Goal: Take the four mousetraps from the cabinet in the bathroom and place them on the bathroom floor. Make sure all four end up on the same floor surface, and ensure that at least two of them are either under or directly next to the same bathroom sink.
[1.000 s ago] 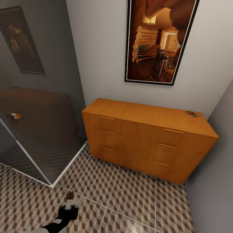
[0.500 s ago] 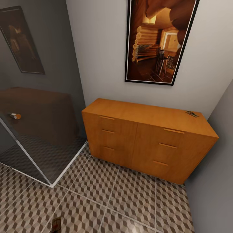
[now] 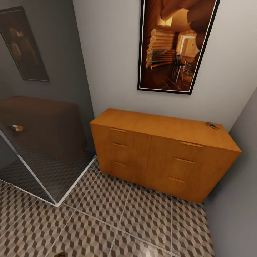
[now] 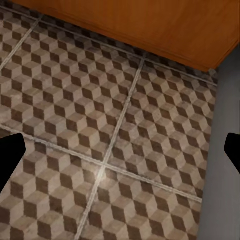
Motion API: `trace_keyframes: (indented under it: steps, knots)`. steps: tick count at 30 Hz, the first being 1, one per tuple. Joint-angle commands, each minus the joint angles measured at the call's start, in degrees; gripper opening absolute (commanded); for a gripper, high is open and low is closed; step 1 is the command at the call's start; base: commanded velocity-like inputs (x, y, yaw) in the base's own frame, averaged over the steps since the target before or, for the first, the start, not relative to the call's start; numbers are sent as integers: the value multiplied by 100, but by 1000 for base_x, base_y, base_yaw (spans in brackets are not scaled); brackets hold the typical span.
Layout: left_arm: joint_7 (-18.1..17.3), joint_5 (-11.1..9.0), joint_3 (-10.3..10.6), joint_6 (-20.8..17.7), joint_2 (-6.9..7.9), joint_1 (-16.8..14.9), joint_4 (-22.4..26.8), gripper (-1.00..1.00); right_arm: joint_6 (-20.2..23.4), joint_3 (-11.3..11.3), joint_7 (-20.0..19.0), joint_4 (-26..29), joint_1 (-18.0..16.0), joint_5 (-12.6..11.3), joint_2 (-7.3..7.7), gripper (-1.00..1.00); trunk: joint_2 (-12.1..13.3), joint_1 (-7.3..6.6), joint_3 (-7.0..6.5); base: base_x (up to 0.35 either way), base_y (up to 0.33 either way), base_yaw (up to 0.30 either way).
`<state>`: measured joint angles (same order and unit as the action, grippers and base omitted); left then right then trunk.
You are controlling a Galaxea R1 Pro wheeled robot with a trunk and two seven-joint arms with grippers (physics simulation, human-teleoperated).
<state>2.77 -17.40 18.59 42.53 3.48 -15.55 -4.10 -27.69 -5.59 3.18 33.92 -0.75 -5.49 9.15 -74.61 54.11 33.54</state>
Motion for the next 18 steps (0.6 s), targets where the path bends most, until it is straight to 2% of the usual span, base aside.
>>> trace_keyframes:
  steps: [1, 3, 8, 14, 18]
  knots:
    - [82, -14, 40, 28, -26, -6, -15, -100, -25, -48, 33, -6, -4, -57, 8, 100, -3, 0, 5, 0, 0, 0]
    - [252, -11, 32, 28, -84, -3, 6, -100, -36, -48, 33, -14, -4, -54, 8, 100, -3, 0, 5, 0, 0, 0]
    - [362, -8, 28, 32, -121, -1, 243, -100, -49, -53, 33, -44, -4, -53, 3, 100, -3, 0, 5, 0, 0, 0]
    - [393, -9, 31, 38, -104, 0, 329, -100, -125, -66, 40, -51, -4, -49, -14, 100, -3, 0, 5, 0, 0, 0]
    - [404, -14, 31, 30, -37, 0, 324, -100, -296, -73, 61, -65, -4, -48, -18, 100, -3, 0, 5, 0, 0, 0]
